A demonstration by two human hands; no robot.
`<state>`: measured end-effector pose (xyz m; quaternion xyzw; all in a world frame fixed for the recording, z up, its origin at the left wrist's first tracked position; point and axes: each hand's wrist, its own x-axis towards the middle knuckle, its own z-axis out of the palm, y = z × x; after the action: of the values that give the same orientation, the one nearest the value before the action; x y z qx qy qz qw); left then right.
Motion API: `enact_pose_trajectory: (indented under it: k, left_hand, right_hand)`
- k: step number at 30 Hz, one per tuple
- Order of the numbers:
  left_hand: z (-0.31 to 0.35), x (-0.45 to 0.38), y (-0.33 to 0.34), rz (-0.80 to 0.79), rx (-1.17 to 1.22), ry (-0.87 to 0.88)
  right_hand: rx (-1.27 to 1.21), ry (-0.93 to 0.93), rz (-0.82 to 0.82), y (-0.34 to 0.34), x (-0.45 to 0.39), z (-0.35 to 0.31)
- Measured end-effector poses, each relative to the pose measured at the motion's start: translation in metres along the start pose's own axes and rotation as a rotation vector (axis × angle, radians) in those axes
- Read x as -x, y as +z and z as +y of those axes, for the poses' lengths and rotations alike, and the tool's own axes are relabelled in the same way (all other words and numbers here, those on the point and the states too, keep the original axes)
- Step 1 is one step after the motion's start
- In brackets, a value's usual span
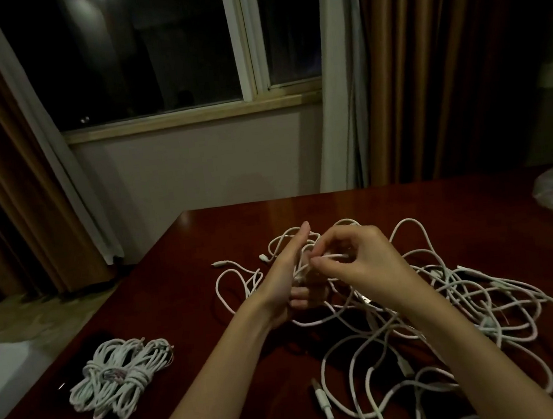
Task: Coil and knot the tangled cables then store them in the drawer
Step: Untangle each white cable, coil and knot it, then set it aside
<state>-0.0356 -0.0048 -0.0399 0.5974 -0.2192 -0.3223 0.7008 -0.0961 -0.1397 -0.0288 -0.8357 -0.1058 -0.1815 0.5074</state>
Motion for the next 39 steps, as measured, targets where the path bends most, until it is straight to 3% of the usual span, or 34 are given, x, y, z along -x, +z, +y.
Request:
enact_pose_trajectory:
  k: [9, 16, 23, 33, 39]
  left_hand:
    - [0.001, 0.003, 0.004, -0.158, -0.001, -0.112]
    - [0.001, 0.004, 0.002, -0.262, -0.086, -0.141]
    - [-0.003, -0.004, 0.003, -0.099, 0.031, -0.028]
    - [-0.009, -0.014, 0.005, 0.033, 0.010, 0.044]
    - [-0.012, -0.016, 0.007, 0.235, -0.025, 0.122]
  right_hand:
    - [-0.206, 0.016, 0.229, -0.001, -0.003, 0.002]
    - [-0.337, 0.152, 0.220, -0.002, -0.005, 0.007]
    - [-0.332, 0.255, 0.203, -0.005, -0.007, 0.013]
    - [-0.032, 0.103, 0.276, -0.004, -0.005, 0.012]
    - [0.111, 0.091, 0.259, 0.009, -0.004, 0.016]
